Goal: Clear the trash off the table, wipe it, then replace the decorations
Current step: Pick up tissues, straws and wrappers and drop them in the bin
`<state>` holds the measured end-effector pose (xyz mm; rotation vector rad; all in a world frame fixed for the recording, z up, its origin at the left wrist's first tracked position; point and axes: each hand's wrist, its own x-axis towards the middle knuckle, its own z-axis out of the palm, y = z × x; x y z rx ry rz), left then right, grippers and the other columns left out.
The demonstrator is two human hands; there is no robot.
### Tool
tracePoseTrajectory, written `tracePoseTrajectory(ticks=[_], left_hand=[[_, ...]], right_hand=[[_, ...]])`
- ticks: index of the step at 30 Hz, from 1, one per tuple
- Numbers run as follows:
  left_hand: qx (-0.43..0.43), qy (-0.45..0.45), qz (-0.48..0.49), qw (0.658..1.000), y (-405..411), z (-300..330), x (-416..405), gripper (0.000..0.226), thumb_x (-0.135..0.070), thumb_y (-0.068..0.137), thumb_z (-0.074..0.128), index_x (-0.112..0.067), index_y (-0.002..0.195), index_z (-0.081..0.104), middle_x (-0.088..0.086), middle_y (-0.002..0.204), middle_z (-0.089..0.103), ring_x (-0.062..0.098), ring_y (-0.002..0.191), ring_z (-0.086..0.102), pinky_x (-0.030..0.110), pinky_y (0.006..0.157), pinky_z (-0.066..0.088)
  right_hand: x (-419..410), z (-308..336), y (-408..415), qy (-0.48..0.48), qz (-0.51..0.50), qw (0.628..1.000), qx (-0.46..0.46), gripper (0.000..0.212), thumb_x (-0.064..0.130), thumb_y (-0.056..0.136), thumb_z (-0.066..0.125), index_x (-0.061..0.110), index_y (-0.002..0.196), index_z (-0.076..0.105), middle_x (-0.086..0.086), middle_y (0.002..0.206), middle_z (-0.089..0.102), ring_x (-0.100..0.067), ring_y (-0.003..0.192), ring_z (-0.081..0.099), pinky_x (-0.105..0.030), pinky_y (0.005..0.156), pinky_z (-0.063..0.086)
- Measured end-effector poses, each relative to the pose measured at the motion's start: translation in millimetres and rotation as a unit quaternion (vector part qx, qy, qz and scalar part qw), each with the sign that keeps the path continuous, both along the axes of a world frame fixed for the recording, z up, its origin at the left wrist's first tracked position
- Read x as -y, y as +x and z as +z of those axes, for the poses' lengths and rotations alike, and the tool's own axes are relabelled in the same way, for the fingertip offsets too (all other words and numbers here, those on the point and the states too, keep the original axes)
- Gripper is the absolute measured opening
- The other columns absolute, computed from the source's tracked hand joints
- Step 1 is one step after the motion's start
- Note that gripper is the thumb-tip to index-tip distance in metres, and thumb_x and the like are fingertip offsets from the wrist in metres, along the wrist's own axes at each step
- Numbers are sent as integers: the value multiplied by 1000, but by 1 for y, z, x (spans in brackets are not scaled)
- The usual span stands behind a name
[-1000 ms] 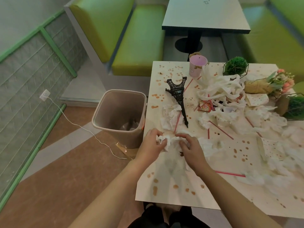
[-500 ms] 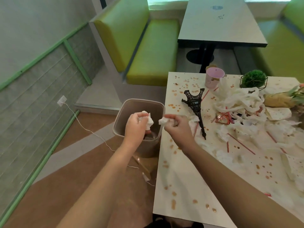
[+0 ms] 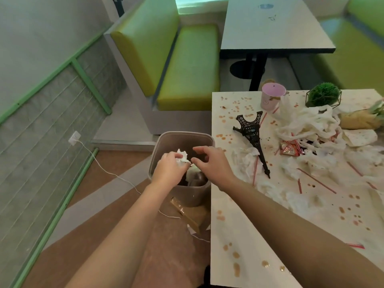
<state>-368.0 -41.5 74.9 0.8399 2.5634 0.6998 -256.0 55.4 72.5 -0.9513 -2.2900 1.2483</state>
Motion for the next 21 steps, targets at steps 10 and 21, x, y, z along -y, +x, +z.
tracePoseTrajectory(ticks=[10, 21], left_hand=[[-7, 112, -70, 991, 37, 13, -46, 23, -40, 97, 54, -25, 111, 64, -8, 109, 59, 10, 103, 54, 27, 83, 48], [18, 81, -157, 984, 108, -15, -101, 19, -42, 95, 53, -28, 101, 65, -14, 102, 58, 9, 97, 55, 34, 82, 51]], right_hand=[[-57, -21, 66, -51, -160, 986, -12, 13, 13, 91, 62, 20, 97, 70, 6, 91, 64, -5, 77, 56, -20, 68, 42], [-104, -81, 120, 25, -112, 969, 218, 21, 21, 89, 58, 22, 102, 74, 0, 103, 69, -20, 106, 59, -39, 85, 54]])
